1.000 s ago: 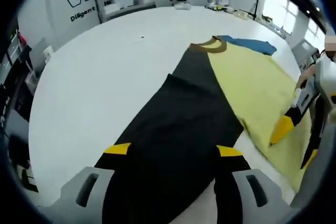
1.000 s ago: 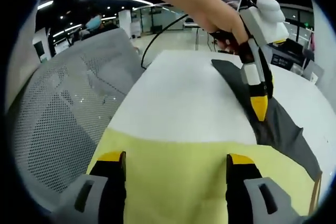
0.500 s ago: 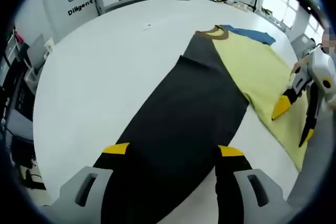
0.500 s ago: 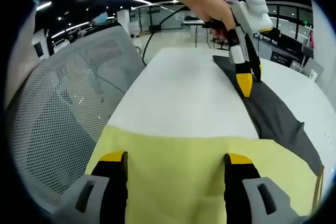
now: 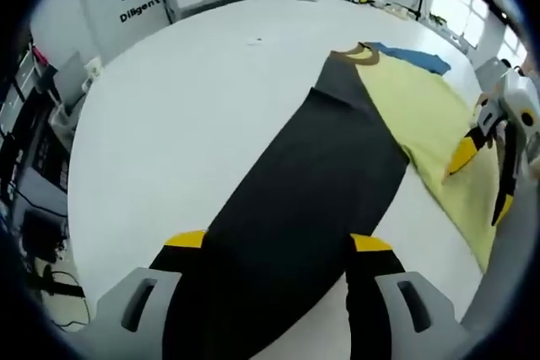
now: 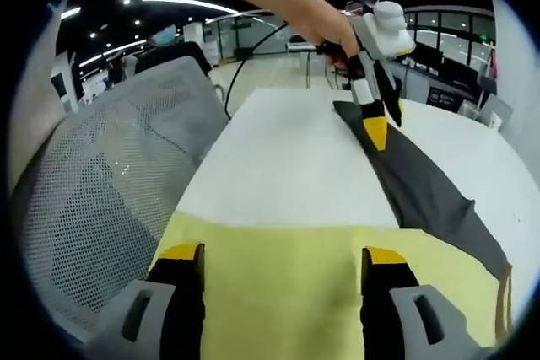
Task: Fold the garment on the visible template until the final outline fits inside the template.
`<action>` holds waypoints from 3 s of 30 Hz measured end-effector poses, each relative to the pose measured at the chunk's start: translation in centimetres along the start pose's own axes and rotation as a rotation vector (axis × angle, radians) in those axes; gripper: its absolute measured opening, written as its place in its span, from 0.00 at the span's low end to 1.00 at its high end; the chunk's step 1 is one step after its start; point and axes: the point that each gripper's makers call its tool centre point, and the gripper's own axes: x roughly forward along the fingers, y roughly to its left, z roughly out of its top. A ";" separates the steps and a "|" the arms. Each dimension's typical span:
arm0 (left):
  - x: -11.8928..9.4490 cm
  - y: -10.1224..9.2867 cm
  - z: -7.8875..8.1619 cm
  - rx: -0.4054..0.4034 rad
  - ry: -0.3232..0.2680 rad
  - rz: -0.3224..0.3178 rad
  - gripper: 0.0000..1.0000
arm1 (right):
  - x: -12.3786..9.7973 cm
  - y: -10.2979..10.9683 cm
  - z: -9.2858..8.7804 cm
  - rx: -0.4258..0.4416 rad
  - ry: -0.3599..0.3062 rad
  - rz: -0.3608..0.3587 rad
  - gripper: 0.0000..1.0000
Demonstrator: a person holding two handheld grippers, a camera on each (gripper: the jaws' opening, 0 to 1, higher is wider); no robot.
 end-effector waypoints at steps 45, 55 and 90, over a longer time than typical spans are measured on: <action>-1.5 -24.6 8.5 -0.072 -0.421 -0.345 0.95 | -36.1 -5.8 -29.0 0.818 -0.085 -1.037 0.60; -1.1 -25.4 7.8 -0.062 -0.397 -0.353 0.88 | -42.6 -5.7 -36.1 1.015 -0.062 -1.231 0.50; -1.2 -24.5 6.9 -0.095 -0.376 -0.306 0.85 | -46.3 -5.8 -38.3 1.159 -0.018 -1.459 0.00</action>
